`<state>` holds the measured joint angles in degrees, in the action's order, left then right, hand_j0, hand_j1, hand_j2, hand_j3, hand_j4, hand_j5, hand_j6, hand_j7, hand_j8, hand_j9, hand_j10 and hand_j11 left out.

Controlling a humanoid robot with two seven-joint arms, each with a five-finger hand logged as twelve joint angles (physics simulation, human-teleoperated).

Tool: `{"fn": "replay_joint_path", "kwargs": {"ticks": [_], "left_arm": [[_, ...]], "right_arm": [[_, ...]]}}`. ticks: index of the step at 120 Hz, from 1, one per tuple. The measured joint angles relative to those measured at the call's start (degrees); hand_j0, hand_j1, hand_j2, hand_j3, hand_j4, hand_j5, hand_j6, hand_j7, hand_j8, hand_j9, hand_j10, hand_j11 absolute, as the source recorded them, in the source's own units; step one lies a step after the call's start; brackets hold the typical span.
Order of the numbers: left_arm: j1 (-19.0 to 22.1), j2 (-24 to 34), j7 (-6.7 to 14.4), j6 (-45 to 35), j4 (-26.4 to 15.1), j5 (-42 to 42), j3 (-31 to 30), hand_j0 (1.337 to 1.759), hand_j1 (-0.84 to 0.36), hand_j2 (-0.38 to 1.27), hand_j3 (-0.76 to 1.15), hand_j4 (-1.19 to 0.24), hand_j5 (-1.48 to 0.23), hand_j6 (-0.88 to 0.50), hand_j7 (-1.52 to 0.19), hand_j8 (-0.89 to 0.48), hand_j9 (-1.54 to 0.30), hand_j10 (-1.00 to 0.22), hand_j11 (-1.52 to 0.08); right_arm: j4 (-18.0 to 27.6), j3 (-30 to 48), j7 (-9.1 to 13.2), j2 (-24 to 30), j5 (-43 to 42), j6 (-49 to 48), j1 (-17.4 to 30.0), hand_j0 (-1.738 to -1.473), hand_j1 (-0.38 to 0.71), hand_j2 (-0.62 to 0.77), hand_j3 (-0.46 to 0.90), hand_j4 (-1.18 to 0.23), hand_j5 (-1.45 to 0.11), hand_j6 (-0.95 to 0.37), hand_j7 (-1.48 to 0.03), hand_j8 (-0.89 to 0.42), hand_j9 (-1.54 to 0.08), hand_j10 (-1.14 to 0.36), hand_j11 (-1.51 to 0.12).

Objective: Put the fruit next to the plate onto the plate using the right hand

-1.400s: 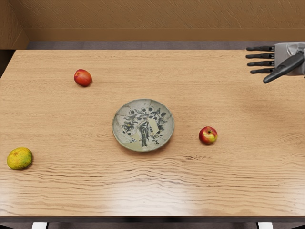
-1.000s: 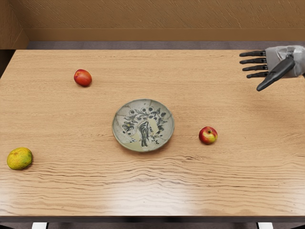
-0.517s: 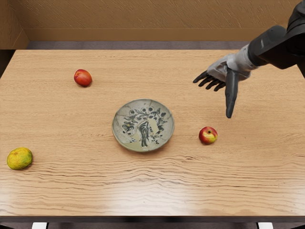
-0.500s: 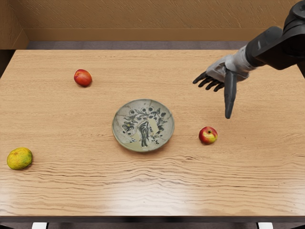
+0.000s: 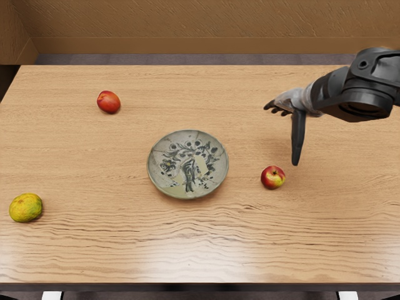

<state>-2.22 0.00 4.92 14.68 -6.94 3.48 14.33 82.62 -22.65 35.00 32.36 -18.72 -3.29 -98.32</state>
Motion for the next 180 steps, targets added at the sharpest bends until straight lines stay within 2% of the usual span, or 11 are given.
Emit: {"fn": "replay_joint_path", "kwargs": {"ticks": [10, 27, 44, 103, 141, 180], "left_arm": [[0.0, 0.0, 0.0, 0.0, 0.0, 0.0, 0.0, 1.658, 0.35, 0.0, 0.0, 0.0, 0.0, 0.0, 0.0, 0.0, 0.0, 0.0, 0.0], [0.1, 0.0, 0.0, 0.0, 0.0, 0.0, 0.0, 1.658, 0.35, 0.0, 0.0, 0.0, 0.0, 0.0, 0.0, 0.0, 0.0, 0.0, 0.0], [0.1, 0.0, 0.0, 0.0, 0.0, 0.0, 0.0, 1.658, 0.35, 0.0, 0.0, 0.0, 0.0, 0.0, 0.0, 0.0, 0.0, 0.0, 0.0], [0.4, 0.0, 0.0, 0.0, 0.0, 0.0, 0.1, 1.658, 0.35, 0.0, 0.0, 0.0, 0.0, 0.0, 0.0, 0.0, 0.0, 0.0, 0.0], [0.4, 0.0, 0.0, 0.0, 0.0, 0.0, 0.1, 1.658, 0.35, 0.0, 0.0, 0.0, 0.0, 0.0, 0.0, 0.0, 0.0, 0.0, 0.0], [0.5, 0.0, 0.0, 0.0, 0.0, 0.0, 0.1, 1.658, 0.35, 0.0, 0.0, 0.0, 0.0, 0.0, 0.0, 0.0, 0.0, 0.0, 0.0]], "right_arm": [[5.3, -0.1, 0.0, 1.3, -2.5, 5.9, -0.1, -1.658, -0.35, 0.0, 0.0, 0.0, 0.0, 0.0, 0.0, 0.0, 0.0, 0.0, 0.0], [12.7, -0.3, 0.0, 3.9, -4.0, 10.2, -0.1, -1.658, -0.34, 0.0, 0.0, -0.01, -0.01, -0.01, -0.01, -0.01, -0.01, -0.01, -0.01], [16.2, -1.1, 0.0, 5.5, -4.7, 13.0, 0.6, -1.658, -0.27, -0.01, 0.0, -0.07, -0.08, -0.07, -0.08, -0.07, -0.08, -0.07, -0.08], [17.4, -7.8, 0.0, 0.2, -8.6, 29.0, 3.6, -1.658, -0.12, -0.04, 0.0, -0.19, -0.25, -0.19, -0.25, -0.19, -0.25, -0.19, -0.25], [17.4, -10.4, 0.0, -4.3, -8.8, 35.1, 3.7, -1.658, -0.13, -0.04, 0.0, -0.18, -0.24, -0.18, -0.24, -0.18, -0.24, -0.18, -0.24], [17.4, -12.2, 0.0, -5.7, -9.9, 37.9, 5.9, -1.658, -0.15, -0.03, 0.0, -0.17, -0.21, -0.17, -0.21, -0.17, -0.21, -0.17, -0.21]]}}
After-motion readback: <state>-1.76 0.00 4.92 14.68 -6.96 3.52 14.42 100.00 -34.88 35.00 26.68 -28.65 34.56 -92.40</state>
